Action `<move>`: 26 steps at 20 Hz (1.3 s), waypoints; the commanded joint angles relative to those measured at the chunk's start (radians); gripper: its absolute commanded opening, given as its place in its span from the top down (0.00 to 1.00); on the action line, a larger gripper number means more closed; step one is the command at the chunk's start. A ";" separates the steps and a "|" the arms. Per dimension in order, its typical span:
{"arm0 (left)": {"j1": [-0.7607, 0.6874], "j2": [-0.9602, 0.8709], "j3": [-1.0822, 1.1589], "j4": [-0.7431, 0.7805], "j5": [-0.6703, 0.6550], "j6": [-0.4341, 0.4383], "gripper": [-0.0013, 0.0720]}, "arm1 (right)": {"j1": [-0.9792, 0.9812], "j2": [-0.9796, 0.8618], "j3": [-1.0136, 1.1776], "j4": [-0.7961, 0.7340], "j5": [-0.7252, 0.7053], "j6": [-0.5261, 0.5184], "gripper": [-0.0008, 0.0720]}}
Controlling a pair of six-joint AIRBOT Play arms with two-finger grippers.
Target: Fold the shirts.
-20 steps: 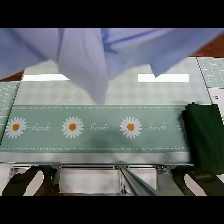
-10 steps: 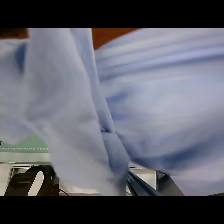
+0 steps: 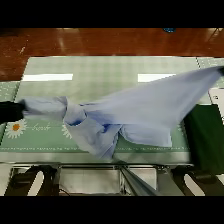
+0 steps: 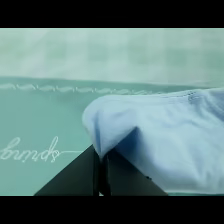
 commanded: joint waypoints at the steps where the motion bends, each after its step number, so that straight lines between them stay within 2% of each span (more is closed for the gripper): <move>1: 0.000 -0.159 -0.164 -0.021 0.252 -0.003 0.96 | -0.001 -0.177 -0.156 0.122 -0.216 -0.046 0.96; 4: 0.000 -0.418 -0.081 -0.021 0.370 -0.003 0.96 | -0.001 -0.422 -0.133 0.198 -0.407 -0.093 0.96; 7: 0.002 -0.683 0.130 -0.029 0.325 -0.004 0.96 | -0.001 -0.676 0.009 0.237 -0.444 -0.084 0.96; 9: 0.002 -0.822 0.293 -0.049 0.232 -0.013 0.95 | -0.001 -0.818 0.134 0.281 -0.422 -0.066 0.96; 10: 0.001 -0.878 0.369 -0.064 0.180 -0.034 0.88 | -0.002 -0.873 0.190 0.301 -0.413 -0.054 0.96; 11: 0.001 -0.919 0.426 -0.082 0.141 -0.056 0.65 | -0.006 -0.910 0.229 0.330 -0.412 -0.045 0.82; 12: 0.001 -0.955 0.477 -0.098 0.099 -0.081 0.29 | -0.012 -0.935 0.258 0.367 -0.411 -0.043 0.50; 13: 0.005 -0.981 0.525 -0.087 0.045 -0.082 0.28 | -0.023 -0.945 0.283 0.381 -0.397 -0.044 0.42; 14: 0.019 -0.999 0.579 -0.047 -0.031 -0.082 0.29 | -0.040 -0.940 0.303 0.368 -0.356 -0.045 0.42; 17: 0.119 -0.975 0.665 0.006 -0.214 -0.050 0.29 | -0.152 -0.887 0.367 0.294 -0.084 -0.045 0.42; 18: 0.167 -0.942 0.643 -0.032 -0.231 -0.044 0.29 | -0.196 -0.858 0.364 0.260 0.012 -0.048 0.42; 19: 0.216 -0.900 0.586 -0.132 -0.238 -0.023 0.29 | -0.230 -0.825 0.343 0.213 0.076 -0.048 0.42; 20: 0.259 -0.855 0.491 -0.272 -0.246 0.039 0.29 | -0.260 -0.777 0.289 0.177 0.103 -0.050 0.42; 22: 0.320 -0.742 0.200 -0.526 -0.213 0.143 0.29 | -0.303 -0.649 0.102 0.190 0.057 -0.073 0.42; 23: 0.335 -0.695 0.050 -0.600 -0.194 0.198 0.29 | -0.315 -0.578 -0.009 0.222 0.013 -0.100 0.42; 26: 0.338 -0.627 -0.239 -0.622 -0.191 0.304 0.29 | -0.350 -0.359 -0.323 0.311 -0.107 -0.176 0.42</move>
